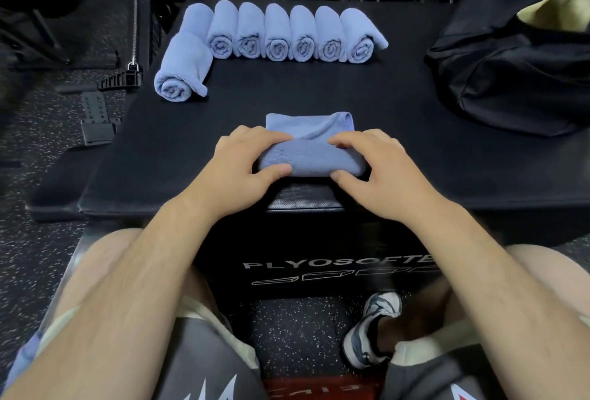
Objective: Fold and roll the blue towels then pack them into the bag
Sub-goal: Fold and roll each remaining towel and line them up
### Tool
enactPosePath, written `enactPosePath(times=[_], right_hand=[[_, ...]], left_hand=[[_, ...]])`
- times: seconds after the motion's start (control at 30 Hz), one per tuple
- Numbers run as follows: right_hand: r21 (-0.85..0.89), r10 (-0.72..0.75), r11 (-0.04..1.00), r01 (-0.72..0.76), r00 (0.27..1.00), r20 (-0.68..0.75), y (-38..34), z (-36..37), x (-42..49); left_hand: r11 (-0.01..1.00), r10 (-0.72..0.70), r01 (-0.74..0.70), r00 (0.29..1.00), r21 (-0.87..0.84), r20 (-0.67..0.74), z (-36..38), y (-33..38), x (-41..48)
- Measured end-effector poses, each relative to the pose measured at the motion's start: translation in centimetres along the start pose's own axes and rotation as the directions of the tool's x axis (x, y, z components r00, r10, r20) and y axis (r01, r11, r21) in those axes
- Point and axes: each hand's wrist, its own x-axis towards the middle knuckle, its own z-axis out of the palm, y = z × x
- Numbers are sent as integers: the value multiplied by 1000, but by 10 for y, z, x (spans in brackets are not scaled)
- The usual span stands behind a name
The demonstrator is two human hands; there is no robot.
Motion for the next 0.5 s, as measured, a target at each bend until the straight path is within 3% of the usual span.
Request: enactPosePath(times=[0.1,0.27,0.43,0.5], right_hand=[[93,58,994,-65,996,73,-3,-5,-3],[154,148,975,-159,986,79,-7,1,11],[-7,1,1000,-2,985,-173,-8,5,18],[-66,-69,996,59,983,-169,-8,4,18]], left_hand=[[996,-1,2,1000,-93,11,-1,2,-4],[993,116,-117,979,8,-167,8,6,-1],[998,13,-2,986,69,-164,19,1,20],[995,-14,25,994,92,-109,18,-4,33]])
